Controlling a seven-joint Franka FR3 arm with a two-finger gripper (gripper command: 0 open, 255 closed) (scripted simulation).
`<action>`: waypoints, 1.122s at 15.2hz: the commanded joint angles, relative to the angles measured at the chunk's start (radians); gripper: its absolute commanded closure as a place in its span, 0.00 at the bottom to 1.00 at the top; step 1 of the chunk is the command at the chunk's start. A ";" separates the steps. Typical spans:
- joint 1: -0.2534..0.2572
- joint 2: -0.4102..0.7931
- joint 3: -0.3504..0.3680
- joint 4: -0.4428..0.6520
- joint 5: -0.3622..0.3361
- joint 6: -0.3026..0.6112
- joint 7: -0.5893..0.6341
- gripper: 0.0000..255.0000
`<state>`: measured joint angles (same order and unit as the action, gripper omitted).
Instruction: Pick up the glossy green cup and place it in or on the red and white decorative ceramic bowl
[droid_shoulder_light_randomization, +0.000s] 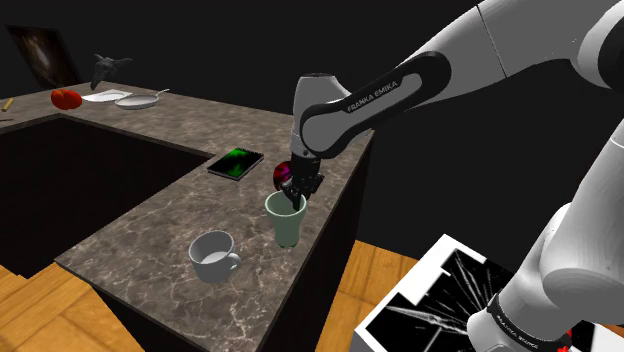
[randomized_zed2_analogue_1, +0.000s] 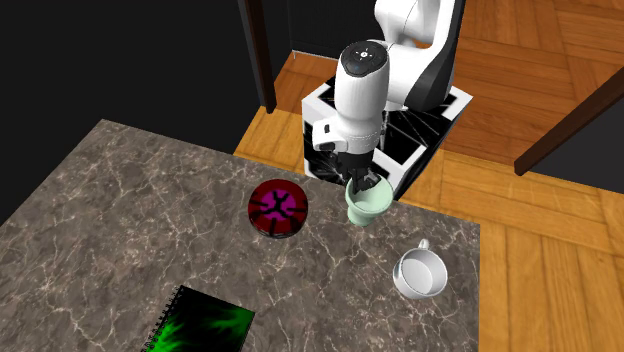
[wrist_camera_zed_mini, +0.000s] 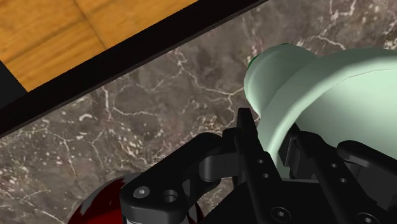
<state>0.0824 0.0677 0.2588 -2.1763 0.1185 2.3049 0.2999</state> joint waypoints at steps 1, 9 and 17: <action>-0.001 -0.007 0.000 0.006 0.001 -0.013 0.000 1.00; -0.004 -0.059 -0.002 0.059 0.008 -0.117 0.002 1.00; -0.006 -0.097 -0.005 0.126 0.011 -0.222 0.007 1.00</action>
<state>0.0767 -0.0253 0.2546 -2.0600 0.1296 2.0974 0.3067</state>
